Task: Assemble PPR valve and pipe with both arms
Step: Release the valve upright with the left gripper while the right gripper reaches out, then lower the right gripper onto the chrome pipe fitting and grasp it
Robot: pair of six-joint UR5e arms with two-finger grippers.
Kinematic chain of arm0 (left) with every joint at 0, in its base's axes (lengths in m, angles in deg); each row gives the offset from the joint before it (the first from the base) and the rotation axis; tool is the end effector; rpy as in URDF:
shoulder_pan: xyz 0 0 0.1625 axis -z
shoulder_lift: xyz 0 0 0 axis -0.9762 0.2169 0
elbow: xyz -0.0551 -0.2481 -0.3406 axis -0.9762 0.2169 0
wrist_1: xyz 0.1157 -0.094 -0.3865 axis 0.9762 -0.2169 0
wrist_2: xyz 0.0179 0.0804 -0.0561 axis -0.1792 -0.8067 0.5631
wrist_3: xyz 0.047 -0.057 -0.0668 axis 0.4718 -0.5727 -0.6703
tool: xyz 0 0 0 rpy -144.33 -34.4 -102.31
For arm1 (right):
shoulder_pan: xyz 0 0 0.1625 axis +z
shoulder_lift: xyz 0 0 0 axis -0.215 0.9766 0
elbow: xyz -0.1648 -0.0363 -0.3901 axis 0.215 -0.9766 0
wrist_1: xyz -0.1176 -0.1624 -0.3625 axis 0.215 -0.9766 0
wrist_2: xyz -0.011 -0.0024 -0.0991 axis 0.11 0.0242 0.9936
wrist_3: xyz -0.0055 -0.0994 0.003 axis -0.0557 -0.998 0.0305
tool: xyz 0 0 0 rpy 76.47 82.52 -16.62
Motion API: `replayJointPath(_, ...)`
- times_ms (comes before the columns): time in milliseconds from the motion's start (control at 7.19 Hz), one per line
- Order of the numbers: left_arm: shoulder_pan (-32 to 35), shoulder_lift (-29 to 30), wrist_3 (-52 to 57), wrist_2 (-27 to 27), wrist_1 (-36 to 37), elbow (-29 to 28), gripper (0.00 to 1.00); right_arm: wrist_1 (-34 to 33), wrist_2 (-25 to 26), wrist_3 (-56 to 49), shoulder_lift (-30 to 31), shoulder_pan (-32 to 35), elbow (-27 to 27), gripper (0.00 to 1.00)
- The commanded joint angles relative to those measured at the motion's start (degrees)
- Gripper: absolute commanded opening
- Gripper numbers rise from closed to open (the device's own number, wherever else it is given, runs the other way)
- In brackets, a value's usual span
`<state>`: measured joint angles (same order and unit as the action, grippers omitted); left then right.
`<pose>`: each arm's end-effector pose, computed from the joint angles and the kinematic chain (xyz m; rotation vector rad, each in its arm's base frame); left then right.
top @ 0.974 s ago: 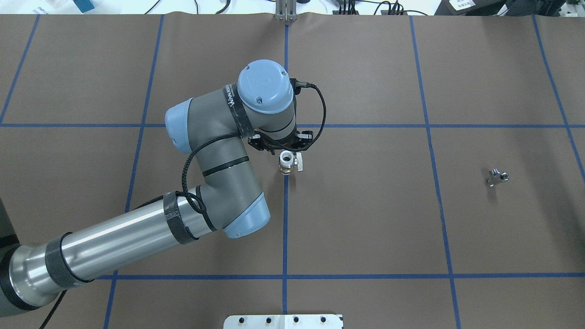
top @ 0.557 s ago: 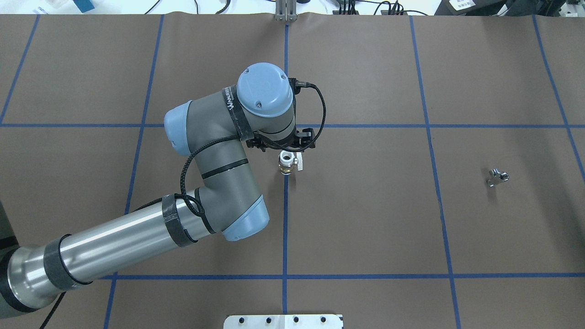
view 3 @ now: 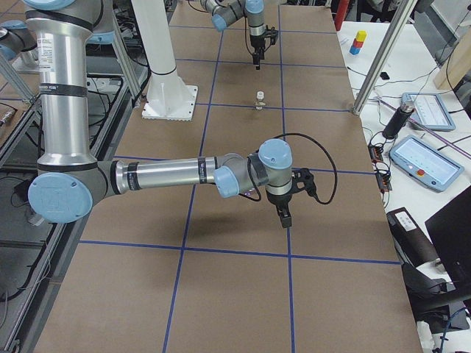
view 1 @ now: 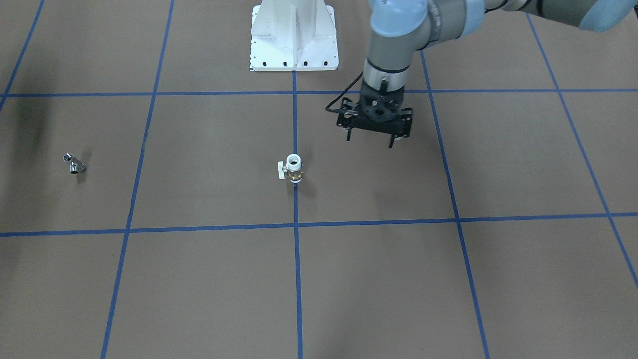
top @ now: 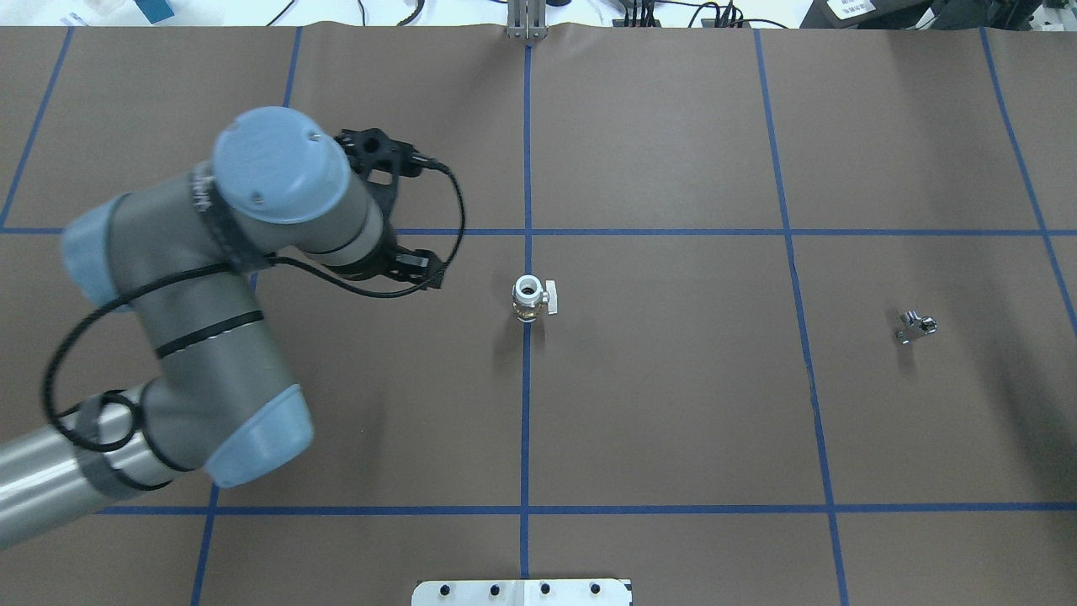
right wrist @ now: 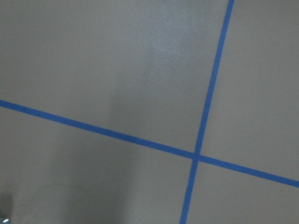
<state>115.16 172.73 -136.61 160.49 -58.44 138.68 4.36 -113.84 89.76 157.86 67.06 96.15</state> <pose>0.4047 -0.4460 0.2261 0.2909 0.7581 0.1998 -0.0234 -0.5086 0.5725 0.2894 -0.7533 -0.1125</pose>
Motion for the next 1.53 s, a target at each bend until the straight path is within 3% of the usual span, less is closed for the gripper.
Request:
replayJointPath(0, 14.1, -13.9, 21.0, 9.9, 1.2, 7.4, 1.00, 9.0, 0.3, 14.1, 1.0, -6.4, 1.1, 0.99)
replayJointPath(278, 33.7, -22.8, 48.0, 14.7, 1.2, 4.7, 1.00, 9.0, 1.9, 19.2, 5.1, -11.3, 8.2, 1.00)
replayJointPath(418, 39.1, -26.9, 50.1, 18.7, 1.4, 3.2, 1.00, 9.1, 2.3, 19.3, 7.0, -13.7, 11.1, 1.00)
replayJointPath(696, 49.3, -28.8, 52.6, 20.1, -3.0, -6.0, 1.00, 9.3, 9.2, 21.3, 7.6, -21.8, 12.1, 1.00)
replayJointPath(835, 51.2, -30.9, 53.1, 23.5, -6.4, -6.3, 1.00, 12.0, 12.0, 25.9, 8.4, -26.3, 11.8, 1.00)
replayJointPath(974, 51.4, -31.9, 52.8, 24.3, -7.7, -6.4, 1.00, 18.6, 16.6, 29.2, 9.5, -31.1, 9.1, 0.99)
replayJointPath(1113, 51.3, -31.9, 52.5, 24.4, -7.8, -6.4, 1.00, 22.7, 17.7, 31.6, 9.5, -33.2, 7.2, 0.98)
replayJointPath(1392, 51.3, -31.9, 52.5, 24.5, -7.8, -6.4, 1.00, 22.9, 20.5, 31.2, 9.4, -35.2, 5.1, 0.77)
